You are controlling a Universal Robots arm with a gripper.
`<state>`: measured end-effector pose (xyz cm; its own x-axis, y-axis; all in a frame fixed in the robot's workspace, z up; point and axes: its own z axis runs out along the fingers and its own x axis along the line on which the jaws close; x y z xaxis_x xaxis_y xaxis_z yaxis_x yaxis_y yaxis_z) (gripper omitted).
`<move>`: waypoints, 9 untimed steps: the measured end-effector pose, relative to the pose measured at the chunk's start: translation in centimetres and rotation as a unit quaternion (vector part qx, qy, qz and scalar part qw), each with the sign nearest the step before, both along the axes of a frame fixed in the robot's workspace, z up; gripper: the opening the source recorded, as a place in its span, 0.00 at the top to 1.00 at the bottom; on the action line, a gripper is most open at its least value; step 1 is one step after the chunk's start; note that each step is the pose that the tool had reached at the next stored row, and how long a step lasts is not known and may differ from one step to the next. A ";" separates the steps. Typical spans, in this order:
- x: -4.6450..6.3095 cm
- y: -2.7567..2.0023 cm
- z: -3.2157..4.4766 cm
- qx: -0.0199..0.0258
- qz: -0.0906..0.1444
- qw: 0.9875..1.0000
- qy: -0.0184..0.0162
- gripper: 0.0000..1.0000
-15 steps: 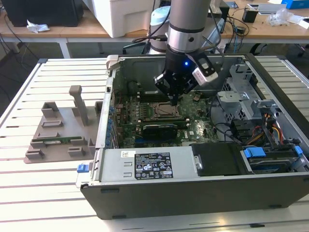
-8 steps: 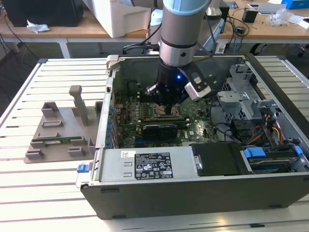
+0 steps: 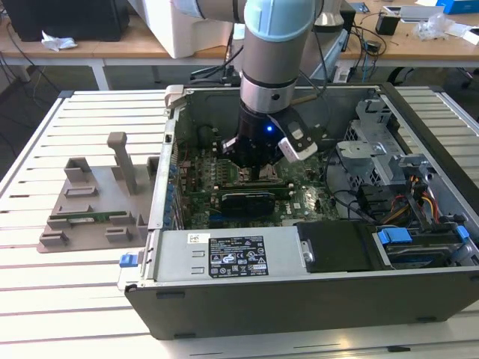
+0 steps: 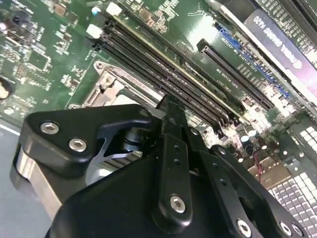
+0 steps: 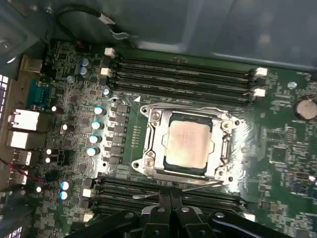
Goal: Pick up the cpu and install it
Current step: 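Install the second cpu locking lever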
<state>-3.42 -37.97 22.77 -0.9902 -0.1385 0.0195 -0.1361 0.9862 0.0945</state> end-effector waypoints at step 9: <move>-2.8 -0.12 -2.86 0.046 0.039 0.998 0.000 0.89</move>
<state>-6.25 -38.09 19.92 -0.9764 -0.2161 0.0025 -0.2119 0.9598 0.1839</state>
